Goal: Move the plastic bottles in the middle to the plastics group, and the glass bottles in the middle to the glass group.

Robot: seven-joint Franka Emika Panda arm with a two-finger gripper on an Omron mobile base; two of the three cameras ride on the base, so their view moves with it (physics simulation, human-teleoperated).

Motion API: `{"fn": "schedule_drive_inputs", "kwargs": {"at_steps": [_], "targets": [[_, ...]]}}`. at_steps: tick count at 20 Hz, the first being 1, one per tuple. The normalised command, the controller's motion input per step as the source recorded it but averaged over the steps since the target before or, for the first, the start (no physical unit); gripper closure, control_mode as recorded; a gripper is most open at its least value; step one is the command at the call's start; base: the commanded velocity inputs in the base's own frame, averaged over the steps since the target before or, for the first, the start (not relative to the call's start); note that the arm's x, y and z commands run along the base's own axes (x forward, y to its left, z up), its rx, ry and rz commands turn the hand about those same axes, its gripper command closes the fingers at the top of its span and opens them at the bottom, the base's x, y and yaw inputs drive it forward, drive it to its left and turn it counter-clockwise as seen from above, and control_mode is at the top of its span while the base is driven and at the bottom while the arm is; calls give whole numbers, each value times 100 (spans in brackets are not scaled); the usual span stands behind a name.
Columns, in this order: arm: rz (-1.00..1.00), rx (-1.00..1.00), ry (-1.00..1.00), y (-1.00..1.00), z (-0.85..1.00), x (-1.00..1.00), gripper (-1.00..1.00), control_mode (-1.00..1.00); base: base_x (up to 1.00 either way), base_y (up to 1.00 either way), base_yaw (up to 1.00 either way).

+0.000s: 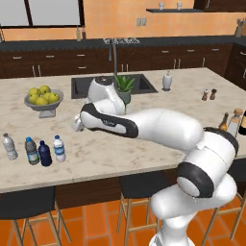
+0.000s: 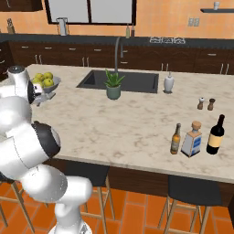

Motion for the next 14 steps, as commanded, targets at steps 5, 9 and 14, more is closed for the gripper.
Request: {"fn": "schedule_drive_inputs", "kwargs": {"at_steps": [5, 9, 14], "targets": [[-27, 9, 0, -97, 0, -76, -100, -100, 0, 0, 0], [-25, 7, 0, -99, 11, -64, -100, -100, 0, 0, 0], [-28, 5, 3, -100, 64, -31, -100, -100, 0, 0, 0]]}}
